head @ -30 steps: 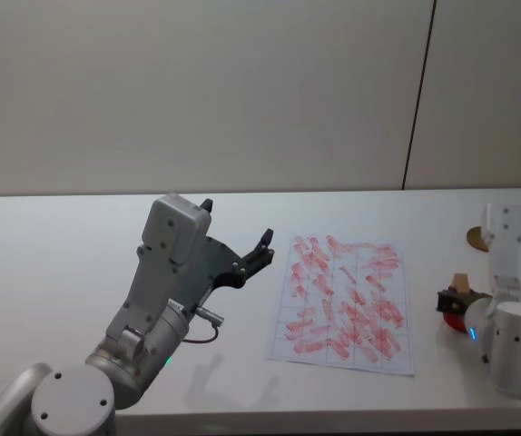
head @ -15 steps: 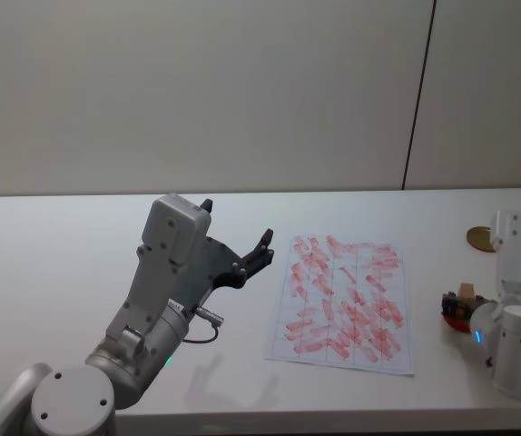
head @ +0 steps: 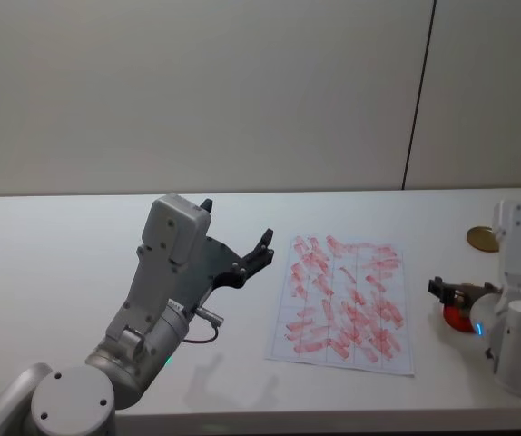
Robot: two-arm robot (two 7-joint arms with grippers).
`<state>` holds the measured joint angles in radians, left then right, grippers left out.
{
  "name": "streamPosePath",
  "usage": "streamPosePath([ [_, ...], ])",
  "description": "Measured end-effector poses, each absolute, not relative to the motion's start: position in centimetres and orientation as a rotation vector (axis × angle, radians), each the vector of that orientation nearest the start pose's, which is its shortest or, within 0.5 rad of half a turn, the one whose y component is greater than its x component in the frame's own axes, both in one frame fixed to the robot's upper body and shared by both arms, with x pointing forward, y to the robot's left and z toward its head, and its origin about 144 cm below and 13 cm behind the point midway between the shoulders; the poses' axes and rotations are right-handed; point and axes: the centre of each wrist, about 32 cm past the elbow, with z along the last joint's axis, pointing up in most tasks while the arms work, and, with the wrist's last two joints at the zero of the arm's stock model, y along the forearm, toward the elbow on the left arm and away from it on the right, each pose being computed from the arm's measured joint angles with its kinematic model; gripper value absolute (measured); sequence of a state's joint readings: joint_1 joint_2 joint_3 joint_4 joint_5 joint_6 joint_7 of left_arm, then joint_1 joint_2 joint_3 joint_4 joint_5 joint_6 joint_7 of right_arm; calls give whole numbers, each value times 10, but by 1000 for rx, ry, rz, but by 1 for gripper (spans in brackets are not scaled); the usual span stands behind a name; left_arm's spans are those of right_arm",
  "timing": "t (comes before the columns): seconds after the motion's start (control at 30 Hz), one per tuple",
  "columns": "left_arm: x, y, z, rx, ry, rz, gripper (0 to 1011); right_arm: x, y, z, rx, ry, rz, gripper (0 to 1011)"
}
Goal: Use the one hand to pick up the stamp and affix it onto the A4 paper.
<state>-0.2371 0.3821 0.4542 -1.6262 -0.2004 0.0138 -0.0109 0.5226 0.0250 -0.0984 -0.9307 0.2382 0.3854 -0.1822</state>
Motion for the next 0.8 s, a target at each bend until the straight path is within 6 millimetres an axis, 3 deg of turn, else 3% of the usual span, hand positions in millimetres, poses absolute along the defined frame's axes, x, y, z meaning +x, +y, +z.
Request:
streamPosePath([
  [0.17,492,198,1204,61,-268,1124,993,591,-214,1153,-291,449,-1615,996],
  [0.8,492,198,1204,61,-268,1124,993,555,-226,1175,-135,214,-1551,1001],
])
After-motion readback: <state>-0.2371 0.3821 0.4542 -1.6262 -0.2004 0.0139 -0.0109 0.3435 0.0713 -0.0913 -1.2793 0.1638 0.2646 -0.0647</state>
